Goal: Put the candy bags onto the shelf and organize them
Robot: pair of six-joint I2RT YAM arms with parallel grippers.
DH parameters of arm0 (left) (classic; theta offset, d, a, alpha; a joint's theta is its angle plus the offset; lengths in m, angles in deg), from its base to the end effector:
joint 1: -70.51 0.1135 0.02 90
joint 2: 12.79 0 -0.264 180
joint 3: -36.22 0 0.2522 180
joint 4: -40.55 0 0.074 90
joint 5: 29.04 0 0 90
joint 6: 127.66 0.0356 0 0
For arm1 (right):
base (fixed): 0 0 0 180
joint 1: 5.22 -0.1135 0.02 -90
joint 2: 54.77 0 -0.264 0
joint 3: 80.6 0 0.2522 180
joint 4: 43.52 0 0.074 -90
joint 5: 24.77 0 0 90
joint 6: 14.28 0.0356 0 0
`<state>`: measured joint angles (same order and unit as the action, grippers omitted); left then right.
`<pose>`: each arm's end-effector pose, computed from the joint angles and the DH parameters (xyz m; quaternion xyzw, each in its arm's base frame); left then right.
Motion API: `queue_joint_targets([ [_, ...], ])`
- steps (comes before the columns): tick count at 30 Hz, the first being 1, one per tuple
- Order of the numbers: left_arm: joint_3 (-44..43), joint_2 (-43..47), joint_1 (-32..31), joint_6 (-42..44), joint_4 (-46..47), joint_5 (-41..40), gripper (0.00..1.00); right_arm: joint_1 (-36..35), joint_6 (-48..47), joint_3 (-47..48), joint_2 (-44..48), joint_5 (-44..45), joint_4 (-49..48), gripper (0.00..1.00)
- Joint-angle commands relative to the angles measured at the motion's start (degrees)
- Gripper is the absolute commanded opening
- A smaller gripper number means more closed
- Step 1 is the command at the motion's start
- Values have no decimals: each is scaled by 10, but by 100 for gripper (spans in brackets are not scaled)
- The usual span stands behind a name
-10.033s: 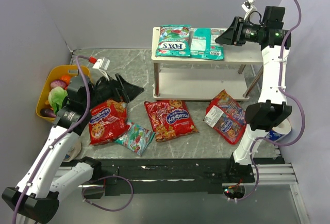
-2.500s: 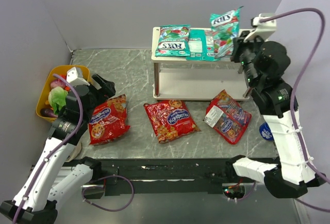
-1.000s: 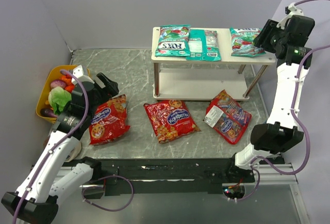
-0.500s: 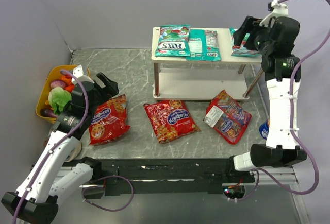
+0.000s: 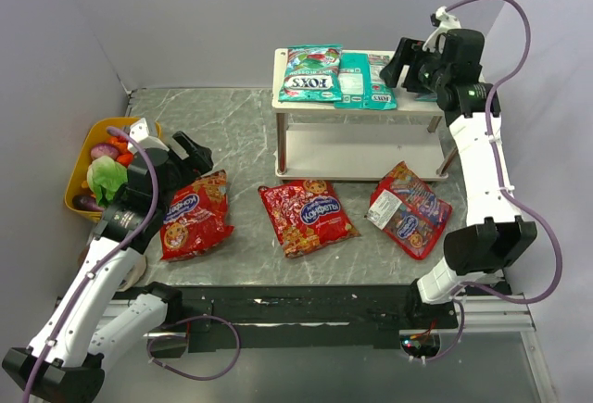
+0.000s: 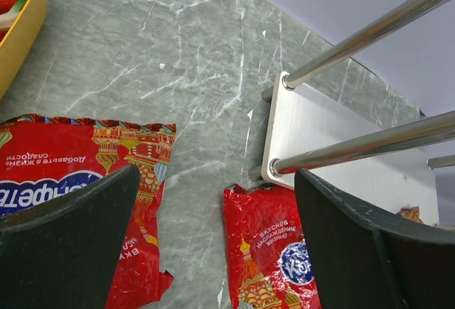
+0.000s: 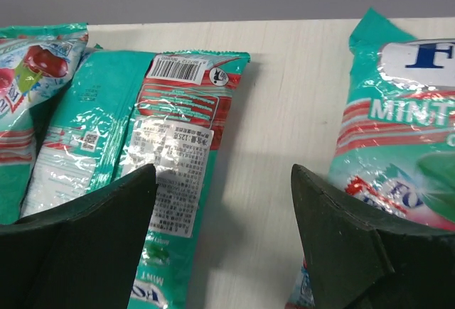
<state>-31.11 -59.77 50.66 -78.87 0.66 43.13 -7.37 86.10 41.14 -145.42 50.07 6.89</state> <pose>0.1711 -0.0502 0.3581 -0.2374 0.7764 -0.1805 0.5552 0.3406 0.0221 0.4719 -0.0181 0.8120 0.1695 0.5582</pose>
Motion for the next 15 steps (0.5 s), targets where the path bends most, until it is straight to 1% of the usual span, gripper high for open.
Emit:
queue_joint_targets([
  [1,6,12,0,-3,16,3,96,-1,18,8,-10,-32,-15,81],
  [2,6,13,0,-3,16,3,96,-1,19,7,-13,-35,-14,80],
  [5,7,12,0,-1,16,2,96,-2,23,6,-19,-46,-13,69],
  [6,7,12,0,-2,16,1,96,-2,25,5,-19,-55,-15,60],
  [7,6,11,0,-1,16,0,96,-2,27,5,-22,-58,-14,56],
  [8,6,11,0,0,16,-1,96,-2,29,5,-22,-59,-13,45],
  [10,6,11,0,1,17,-1,96,-3,31,6,-23,-65,-13,38],
  [11,6,11,0,0,17,-2,96,-3,31,6,-24,-66,-13,31],
  [13,6,10,0,0,16,-2,96,-3,33,10,-23,-56,-12,23],
  [14,6,10,0,0,16,-1,96,-3,33,13,-23,-51,-6,14],
  [15,7,10,0,0,16,-1,96,-3,32,18,-24,-45,-5,10],
])
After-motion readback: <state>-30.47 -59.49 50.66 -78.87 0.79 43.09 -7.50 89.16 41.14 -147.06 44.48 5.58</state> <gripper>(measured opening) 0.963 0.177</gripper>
